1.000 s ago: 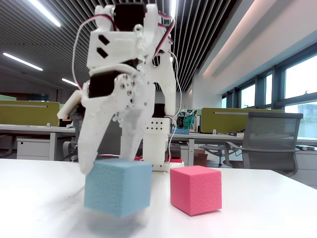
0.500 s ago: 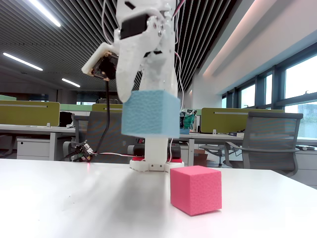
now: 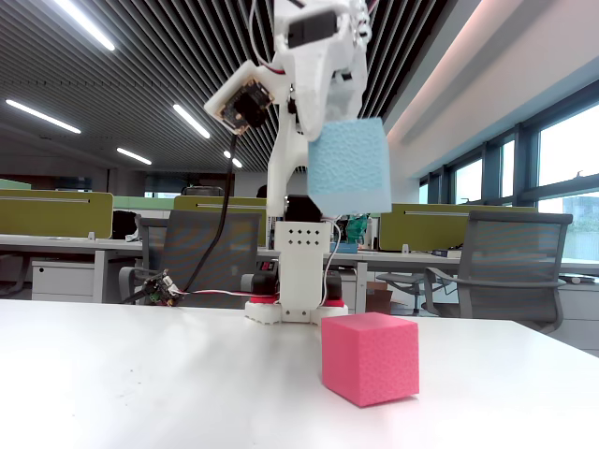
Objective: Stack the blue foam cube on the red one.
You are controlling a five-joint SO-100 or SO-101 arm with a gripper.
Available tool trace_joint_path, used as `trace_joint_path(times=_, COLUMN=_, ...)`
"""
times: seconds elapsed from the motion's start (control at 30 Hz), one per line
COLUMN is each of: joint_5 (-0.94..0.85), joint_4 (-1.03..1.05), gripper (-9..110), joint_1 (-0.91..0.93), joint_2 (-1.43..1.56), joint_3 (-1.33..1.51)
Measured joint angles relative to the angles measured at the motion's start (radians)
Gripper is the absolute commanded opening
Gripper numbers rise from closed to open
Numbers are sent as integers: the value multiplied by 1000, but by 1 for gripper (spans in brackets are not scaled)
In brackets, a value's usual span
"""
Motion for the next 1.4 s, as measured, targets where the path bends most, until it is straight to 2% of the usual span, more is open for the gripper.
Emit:
trace_joint_path(times=0.4, joint_5=-2, joint_4=-57, gripper=23, joint_1=-28, joint_2=52, joint_3=169)
trace_joint_path(times=0.93, joint_5=-2, joint_4=-173, gripper=23, joint_1=-35, joint_2=-132, joint_3=221)
trace_joint_path(times=1.4, joint_5=-2, joint_4=-202, gripper=25, joint_1=-52, joint_2=-164, joint_3=242)
